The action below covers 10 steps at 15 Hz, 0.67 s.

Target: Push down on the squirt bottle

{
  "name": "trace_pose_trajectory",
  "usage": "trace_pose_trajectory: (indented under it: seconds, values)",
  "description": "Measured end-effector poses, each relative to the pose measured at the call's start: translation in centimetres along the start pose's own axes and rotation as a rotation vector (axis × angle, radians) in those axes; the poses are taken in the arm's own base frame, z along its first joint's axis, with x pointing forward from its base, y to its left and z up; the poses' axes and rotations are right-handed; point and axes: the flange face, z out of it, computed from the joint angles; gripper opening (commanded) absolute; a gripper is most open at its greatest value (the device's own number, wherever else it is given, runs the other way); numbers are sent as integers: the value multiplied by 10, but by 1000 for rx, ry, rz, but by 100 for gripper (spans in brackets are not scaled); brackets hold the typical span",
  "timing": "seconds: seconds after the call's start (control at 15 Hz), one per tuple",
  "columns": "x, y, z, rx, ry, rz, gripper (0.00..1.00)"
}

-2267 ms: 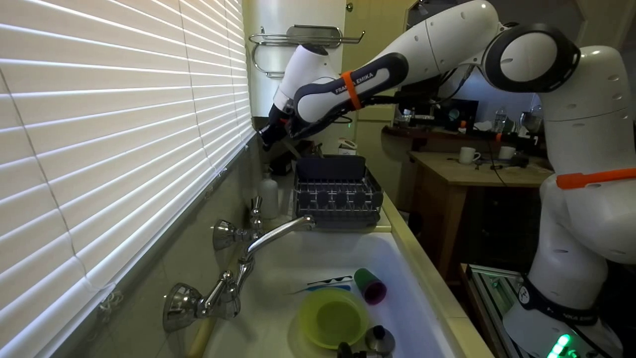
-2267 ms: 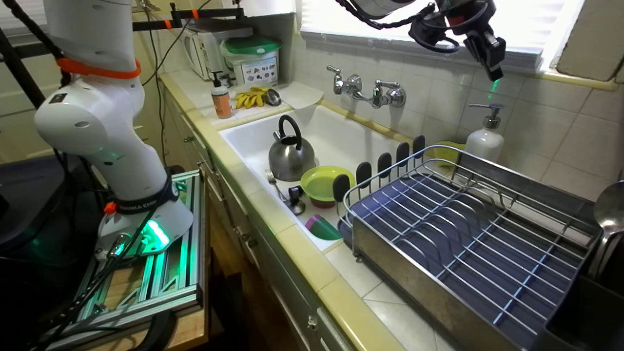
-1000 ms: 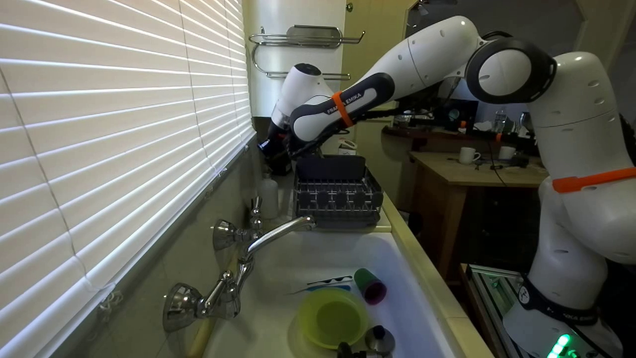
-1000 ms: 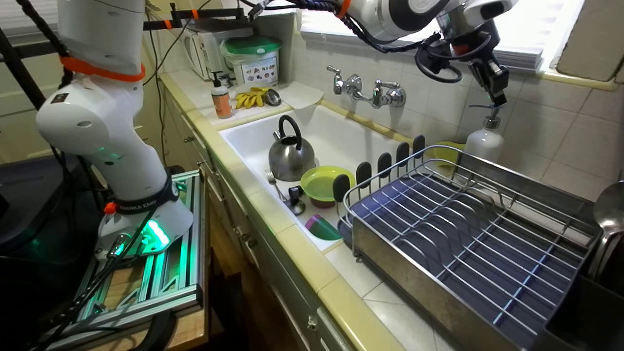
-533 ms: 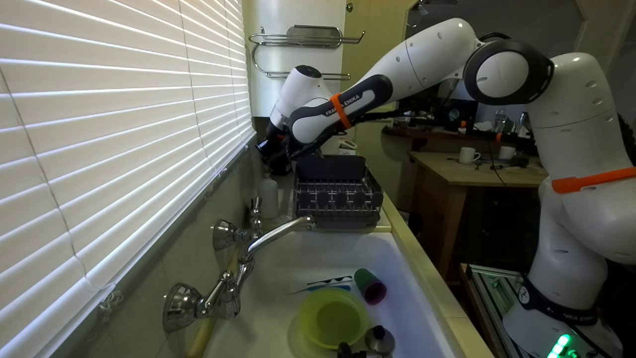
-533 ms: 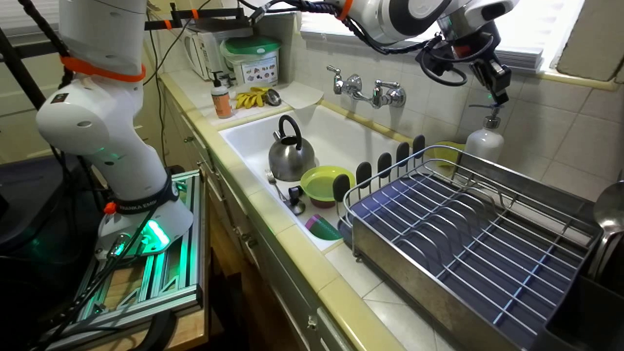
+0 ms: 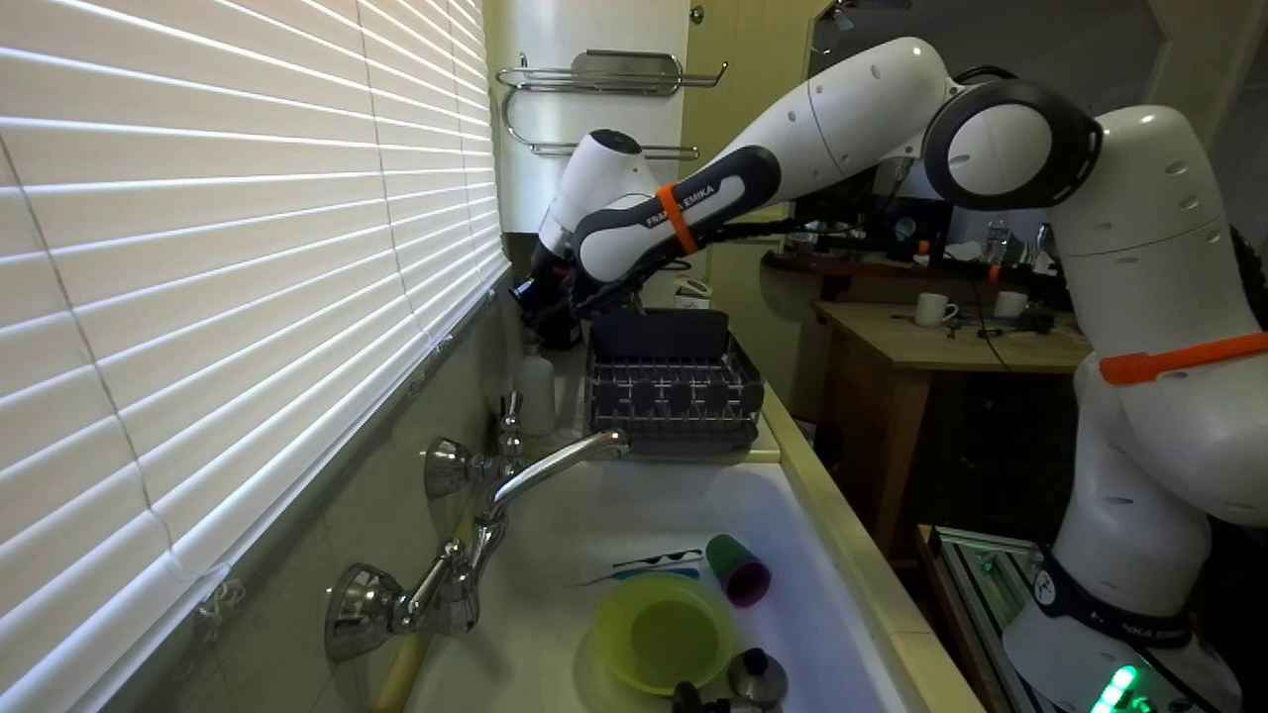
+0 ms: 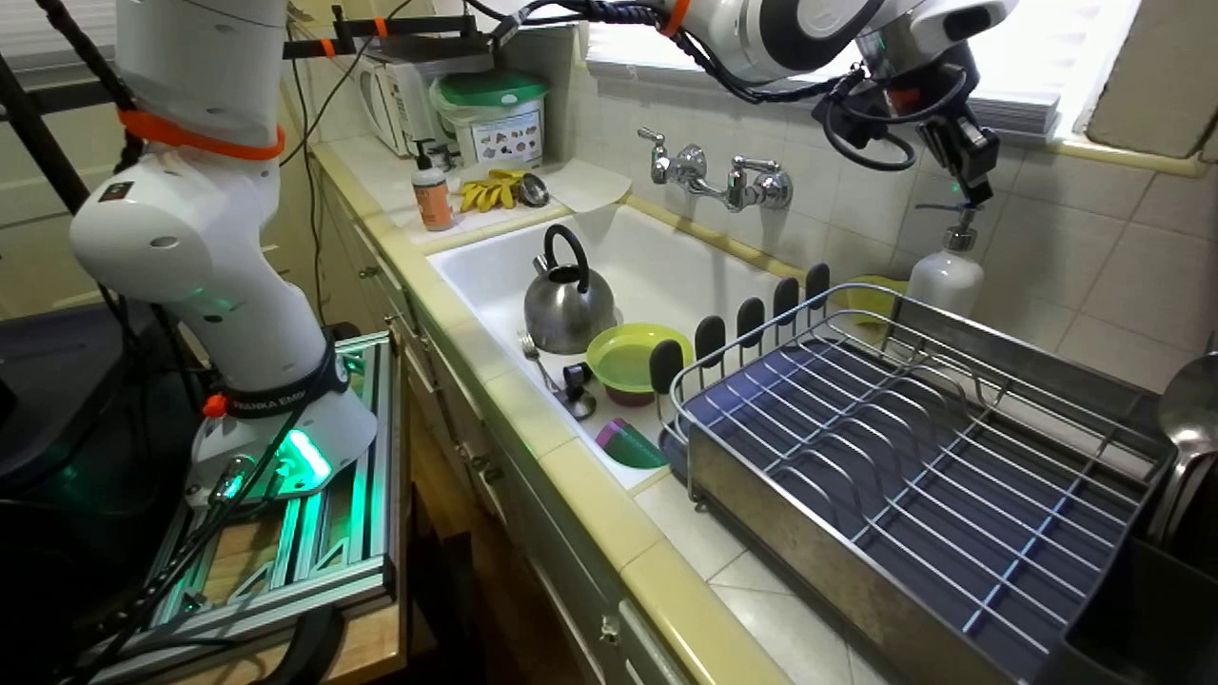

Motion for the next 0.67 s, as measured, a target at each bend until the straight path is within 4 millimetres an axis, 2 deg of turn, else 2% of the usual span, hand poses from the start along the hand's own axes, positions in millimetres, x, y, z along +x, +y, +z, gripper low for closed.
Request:
trace_pose_trajectory:
  seconds: [0.67]
  values:
    - [2,5,2,25,-57,24,0]
